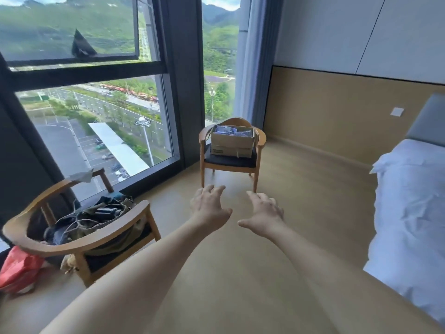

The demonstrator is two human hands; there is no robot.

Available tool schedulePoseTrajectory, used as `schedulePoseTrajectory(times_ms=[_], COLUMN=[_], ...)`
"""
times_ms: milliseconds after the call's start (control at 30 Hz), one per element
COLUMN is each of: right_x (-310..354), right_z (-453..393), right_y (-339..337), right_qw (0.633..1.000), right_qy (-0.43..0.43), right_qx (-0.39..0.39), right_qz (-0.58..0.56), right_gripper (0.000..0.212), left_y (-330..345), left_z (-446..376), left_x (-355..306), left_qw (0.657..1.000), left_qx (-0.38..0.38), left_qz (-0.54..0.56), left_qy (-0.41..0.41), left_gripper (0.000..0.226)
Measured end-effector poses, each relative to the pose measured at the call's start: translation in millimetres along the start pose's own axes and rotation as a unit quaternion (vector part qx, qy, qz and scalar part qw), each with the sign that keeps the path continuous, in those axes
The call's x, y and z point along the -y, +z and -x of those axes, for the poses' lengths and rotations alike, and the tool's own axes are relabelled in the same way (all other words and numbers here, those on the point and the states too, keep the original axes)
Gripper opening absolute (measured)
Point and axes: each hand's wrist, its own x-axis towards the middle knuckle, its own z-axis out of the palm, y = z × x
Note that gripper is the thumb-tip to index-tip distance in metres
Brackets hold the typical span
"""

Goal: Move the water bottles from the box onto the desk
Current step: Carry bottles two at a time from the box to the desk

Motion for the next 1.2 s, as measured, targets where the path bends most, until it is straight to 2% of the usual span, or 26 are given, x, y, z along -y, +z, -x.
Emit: schedulePoseTrajectory(times_ms=[233,433,633,900,1200], right_x=[21.4,14.3,-14.9,-48.8,-64.9], right_z=[-77.3,-164.1,-296.8,-474.1,-617.2], right_y=[4.3,11.7,0.7,-36.1,-33.3], right_qw=[1.000,0.999,1.000,1.000,0.999], right_qy=[0.024,0.028,0.022,0.005,0.000], right_qx=[0.007,0.017,0.001,0.013,0.036], right_qz=[0.000,-0.008,-0.019,-0.015,-0.008], right_gripper=[0.092,0.091,0.093,0.093,0.091], left_y=[1.2,22.1,40.7,59.5,93.0], left_z=[-90.9,-181.3,-310.0,-478.8,-614.7], left_x=[30.1,36.7,20.6,-24.0,-26.8], left_qw=[1.000,0.999,0.998,0.999,0.999], left_qx=[0.021,0.027,0.003,-0.014,0.015], left_qz=[0.000,-0.026,-0.057,-0.035,-0.023], left_qy=[0.008,0.014,0.021,-0.003,-0.020], left_gripper=[0.076,0.077,0.075,0.074,0.075])
